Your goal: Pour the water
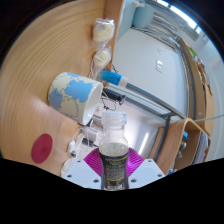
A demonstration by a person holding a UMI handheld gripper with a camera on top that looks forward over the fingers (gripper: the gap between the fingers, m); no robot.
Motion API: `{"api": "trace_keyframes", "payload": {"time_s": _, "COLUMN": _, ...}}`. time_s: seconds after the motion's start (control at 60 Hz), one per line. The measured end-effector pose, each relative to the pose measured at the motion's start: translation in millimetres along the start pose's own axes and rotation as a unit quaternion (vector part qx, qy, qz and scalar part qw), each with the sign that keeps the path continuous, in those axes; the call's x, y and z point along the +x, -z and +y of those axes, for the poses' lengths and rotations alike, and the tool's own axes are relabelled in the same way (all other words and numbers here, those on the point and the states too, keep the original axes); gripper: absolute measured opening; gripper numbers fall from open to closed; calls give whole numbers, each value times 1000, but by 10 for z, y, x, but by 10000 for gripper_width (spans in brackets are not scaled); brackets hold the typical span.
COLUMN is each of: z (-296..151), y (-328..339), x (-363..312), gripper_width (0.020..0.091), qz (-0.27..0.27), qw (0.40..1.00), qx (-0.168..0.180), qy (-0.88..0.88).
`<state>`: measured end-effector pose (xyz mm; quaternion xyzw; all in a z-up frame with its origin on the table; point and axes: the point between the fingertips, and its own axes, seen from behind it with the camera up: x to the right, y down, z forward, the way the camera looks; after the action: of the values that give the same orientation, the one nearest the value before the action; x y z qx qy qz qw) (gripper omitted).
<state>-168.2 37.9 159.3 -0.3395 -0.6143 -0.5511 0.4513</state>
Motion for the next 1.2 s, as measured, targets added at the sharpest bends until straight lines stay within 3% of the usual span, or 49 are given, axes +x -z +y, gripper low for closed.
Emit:
{"api": "trace_keyframes", "payload": {"time_s": 0.2, "z": -251, "y": -80, "x": 27, "gripper_width": 262, "qz": 16, "qw": 990, "qx": 16, "qy": 136}}
{"api": "trace_keyframes", "payload": {"time_s": 0.4, "z": -273, "y": -103, "x": -1, "gripper_width": 262, "qz": 15, "qw": 991, "qx": 13, "qy": 136}}
{"api": "trace_keyframes", "payload": {"time_s": 0.533, "z": -201, "y": -55, "x": 62, "gripper_width": 263, "qz": 15, "qw": 998, "qx": 15, "qy": 54}}
{"api": "trace_keyframes", "payload": {"time_s": 0.65, "z": -10, "y": 17, "x": -12, "gripper_width": 263, "qz": -27, "qw": 986, "qx": 7, "qy": -166}}
{"api": "trace_keyframes", "payload": {"time_s": 0.717, "z": 56, "y": 65, "x": -87, "gripper_width": 263, "qz": -45, "qw": 948, "qx": -9, "qy": -314}}
{"api": "trace_keyframes", "payload": {"time_s": 0.917, "z": 166, "y": 148, "x": -290, "gripper_width": 261, "qz": -105, "qw": 722, "qx": 14, "qy": -684}}
{"api": "trace_keyframes", "payload": {"time_s": 1.017, "z": 173, "y": 111, "x": -397, "gripper_width": 262, "qz": -111, "qw": 634, "qx": 14, "qy": -766}}
{"api": "trace_keyframes", "payload": {"time_s": 1.2, "z": 252, "y": 50, "x": -599, "gripper_width": 268, "qz": -121, "qw": 553, "qx": 29, "qy": -824}}
